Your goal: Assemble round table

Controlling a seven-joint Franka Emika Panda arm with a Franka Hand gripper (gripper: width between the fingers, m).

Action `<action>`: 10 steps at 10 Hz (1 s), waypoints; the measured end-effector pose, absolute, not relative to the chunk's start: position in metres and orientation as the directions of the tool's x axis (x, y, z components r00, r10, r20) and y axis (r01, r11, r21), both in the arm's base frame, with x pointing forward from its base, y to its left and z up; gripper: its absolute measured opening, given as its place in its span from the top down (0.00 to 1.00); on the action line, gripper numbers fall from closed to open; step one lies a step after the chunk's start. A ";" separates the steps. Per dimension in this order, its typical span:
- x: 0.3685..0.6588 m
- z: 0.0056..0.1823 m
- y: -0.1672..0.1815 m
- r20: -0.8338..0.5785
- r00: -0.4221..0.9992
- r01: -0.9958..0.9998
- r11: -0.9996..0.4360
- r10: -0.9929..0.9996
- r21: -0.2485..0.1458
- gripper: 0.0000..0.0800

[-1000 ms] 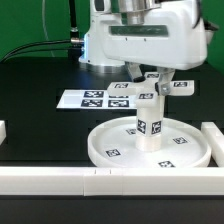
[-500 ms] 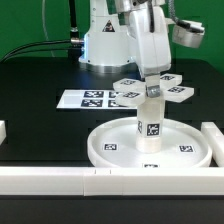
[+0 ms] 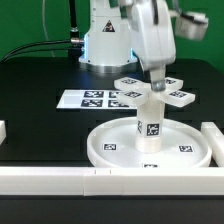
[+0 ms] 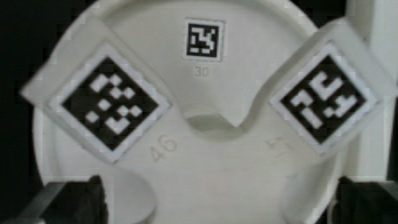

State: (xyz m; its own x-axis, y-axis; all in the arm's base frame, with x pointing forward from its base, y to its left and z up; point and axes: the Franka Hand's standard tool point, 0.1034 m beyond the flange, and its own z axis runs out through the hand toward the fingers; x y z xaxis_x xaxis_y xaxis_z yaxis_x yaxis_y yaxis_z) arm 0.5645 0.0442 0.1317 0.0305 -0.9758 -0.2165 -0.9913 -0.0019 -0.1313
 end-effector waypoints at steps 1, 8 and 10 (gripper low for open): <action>0.564 0.131 0.044 -0.213 0.049 -0.991 -0.021 -0.976 -0.135 0.19; 0.574 0.131 0.062 -0.085 0.770 -0.637 -0.755 -0.632 -0.154 0.19; 0.574 0.131 0.062 -0.066 0.840 -0.541 -0.825 -0.538 -0.163 0.19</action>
Offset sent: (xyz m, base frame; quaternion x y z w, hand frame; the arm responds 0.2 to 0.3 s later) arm 0.0032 0.0090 0.0033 -0.0742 0.0803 -0.4280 0.8971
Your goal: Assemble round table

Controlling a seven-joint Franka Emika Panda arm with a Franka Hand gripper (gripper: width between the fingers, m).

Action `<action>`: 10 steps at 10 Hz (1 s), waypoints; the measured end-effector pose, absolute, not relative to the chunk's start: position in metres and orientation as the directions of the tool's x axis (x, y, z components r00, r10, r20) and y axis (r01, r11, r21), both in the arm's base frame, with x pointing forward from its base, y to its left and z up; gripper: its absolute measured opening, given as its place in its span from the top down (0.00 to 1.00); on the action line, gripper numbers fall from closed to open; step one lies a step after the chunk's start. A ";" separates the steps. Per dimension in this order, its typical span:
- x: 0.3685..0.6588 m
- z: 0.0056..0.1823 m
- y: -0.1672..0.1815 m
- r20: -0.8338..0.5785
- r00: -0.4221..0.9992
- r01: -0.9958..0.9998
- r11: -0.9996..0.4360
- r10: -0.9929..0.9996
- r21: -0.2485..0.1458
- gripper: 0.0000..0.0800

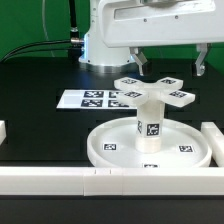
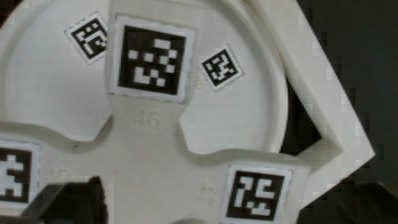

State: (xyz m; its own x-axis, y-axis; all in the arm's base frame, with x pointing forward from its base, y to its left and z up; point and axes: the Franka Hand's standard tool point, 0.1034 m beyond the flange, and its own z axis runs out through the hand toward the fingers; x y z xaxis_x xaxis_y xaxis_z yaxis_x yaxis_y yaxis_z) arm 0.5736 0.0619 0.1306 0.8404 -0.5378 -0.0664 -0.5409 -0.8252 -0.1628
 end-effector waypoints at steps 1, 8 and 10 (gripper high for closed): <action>0.574 0.130 0.061 -0.049 0.893 -0.449 -0.878 -0.447 -0.169 0.19; 0.573 0.127 0.051 0.048 0.916 0.401 -0.913 0.398 -0.072 0.19; 0.573 0.127 0.050 0.057 0.851 0.525 -0.849 0.522 -0.064 0.19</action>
Offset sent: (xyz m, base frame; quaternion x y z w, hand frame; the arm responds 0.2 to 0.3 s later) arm 0.0080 -0.0044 0.0028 -0.0492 0.0161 -0.4209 0.9056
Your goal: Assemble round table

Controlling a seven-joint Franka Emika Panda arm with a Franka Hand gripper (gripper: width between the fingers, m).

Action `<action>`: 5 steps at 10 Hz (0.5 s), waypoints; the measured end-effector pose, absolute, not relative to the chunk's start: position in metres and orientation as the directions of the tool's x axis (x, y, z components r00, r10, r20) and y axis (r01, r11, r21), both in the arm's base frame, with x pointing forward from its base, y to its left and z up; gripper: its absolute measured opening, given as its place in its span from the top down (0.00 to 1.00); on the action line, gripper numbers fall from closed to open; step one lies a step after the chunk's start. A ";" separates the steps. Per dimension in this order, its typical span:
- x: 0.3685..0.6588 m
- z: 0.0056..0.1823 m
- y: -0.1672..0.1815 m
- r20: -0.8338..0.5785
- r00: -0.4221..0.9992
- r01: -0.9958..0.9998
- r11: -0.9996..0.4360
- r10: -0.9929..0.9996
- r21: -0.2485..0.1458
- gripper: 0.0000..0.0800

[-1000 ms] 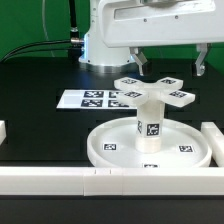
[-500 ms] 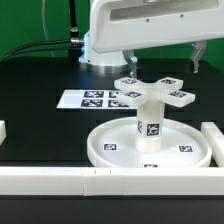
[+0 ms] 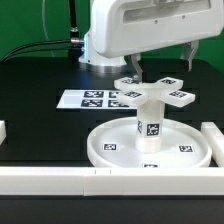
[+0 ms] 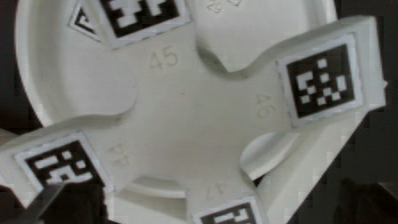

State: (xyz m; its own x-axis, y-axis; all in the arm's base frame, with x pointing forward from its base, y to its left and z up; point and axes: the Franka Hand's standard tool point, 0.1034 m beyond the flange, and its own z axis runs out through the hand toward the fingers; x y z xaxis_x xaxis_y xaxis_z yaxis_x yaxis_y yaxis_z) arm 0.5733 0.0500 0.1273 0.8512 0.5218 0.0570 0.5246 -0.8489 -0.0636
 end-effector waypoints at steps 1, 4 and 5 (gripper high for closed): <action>0.576 0.128 0.048 0.071 0.750 0.661 -0.750 0.658 -0.031 0.19; 0.575 0.123 0.045 0.068 0.477 0.878 -0.479 0.877 0.021 0.19; 0.574 0.121 0.040 0.062 0.416 0.908 -0.418 0.907 0.026 0.19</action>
Offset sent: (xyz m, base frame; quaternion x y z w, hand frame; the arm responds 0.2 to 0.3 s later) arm -0.0017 0.0061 -0.0053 0.0031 -0.0050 -0.3322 0.9432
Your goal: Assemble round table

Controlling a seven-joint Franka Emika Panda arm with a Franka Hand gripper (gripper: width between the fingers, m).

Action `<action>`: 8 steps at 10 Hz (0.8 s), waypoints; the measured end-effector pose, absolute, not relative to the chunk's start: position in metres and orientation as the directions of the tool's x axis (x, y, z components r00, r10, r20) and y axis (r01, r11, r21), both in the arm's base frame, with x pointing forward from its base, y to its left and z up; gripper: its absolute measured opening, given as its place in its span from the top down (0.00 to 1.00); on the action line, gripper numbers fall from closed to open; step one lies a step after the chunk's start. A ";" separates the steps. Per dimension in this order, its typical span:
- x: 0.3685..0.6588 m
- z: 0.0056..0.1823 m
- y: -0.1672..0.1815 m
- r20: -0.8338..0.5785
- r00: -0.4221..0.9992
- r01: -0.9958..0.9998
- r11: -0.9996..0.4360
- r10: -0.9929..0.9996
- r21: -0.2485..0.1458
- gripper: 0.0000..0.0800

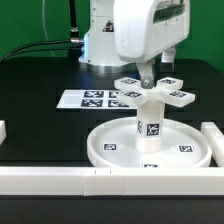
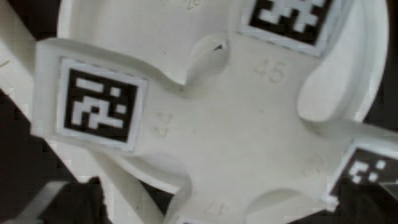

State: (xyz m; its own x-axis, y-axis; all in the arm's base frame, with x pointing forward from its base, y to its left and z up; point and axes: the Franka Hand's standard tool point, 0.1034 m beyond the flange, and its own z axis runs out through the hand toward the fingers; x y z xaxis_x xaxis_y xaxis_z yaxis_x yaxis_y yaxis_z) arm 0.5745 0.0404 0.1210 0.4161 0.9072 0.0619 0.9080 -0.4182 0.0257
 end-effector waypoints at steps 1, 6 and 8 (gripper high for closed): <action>0.575 0.121 0.039 0.054 0.364 0.930 -0.366 0.930 0.032 0.19; 0.565 0.113 0.035 0.016 0.069 0.996 -0.069 0.998 0.058 0.19; 0.561 0.110 0.037 0.012 0.057 0.997 -0.057 0.998 0.054 0.19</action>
Offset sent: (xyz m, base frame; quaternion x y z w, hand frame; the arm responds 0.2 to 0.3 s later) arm -0.0083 0.0092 -0.0031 -0.0177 0.0069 -0.2479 0.9686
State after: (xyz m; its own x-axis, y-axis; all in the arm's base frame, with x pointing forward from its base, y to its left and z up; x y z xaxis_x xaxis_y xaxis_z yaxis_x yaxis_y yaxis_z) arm 0.5610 0.0375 0.1096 0.0568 0.9983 0.0124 0.9969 -0.0574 0.0544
